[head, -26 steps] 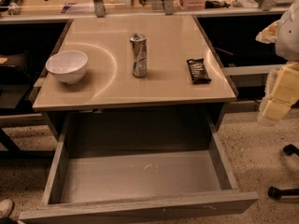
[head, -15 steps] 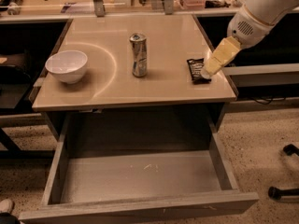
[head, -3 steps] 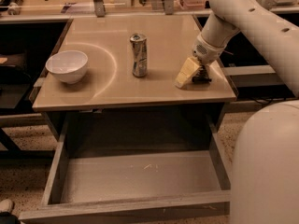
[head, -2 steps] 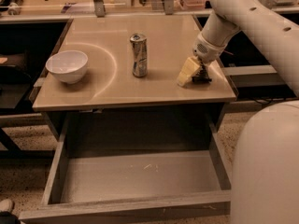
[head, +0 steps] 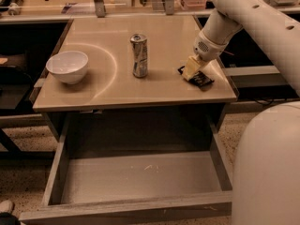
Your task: Place rxbar chocolate into top drawer
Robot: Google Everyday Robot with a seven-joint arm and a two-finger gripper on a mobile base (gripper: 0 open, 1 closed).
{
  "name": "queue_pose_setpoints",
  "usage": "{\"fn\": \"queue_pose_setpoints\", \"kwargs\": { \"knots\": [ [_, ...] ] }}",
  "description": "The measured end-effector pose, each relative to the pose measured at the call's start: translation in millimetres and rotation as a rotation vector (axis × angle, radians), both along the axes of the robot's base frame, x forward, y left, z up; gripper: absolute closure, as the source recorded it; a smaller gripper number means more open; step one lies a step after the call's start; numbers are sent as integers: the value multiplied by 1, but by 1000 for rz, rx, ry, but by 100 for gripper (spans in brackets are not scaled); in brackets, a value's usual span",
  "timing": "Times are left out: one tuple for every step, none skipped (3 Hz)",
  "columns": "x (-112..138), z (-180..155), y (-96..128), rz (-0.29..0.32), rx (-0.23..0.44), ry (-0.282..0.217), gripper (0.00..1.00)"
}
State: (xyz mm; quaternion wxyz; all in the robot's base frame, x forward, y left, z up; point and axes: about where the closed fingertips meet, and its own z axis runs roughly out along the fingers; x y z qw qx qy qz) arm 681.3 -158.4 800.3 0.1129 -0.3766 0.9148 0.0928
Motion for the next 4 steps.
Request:
{"fn": "queue_pose_setpoints", "kwargs": {
  "knots": [
    [0,0,0,0,0,0,100],
    [0,0,0,0,0,0,100],
    [0,8,0,0,0,0,100],
    [0,17,0,0,0,0,100]
  ]
}}
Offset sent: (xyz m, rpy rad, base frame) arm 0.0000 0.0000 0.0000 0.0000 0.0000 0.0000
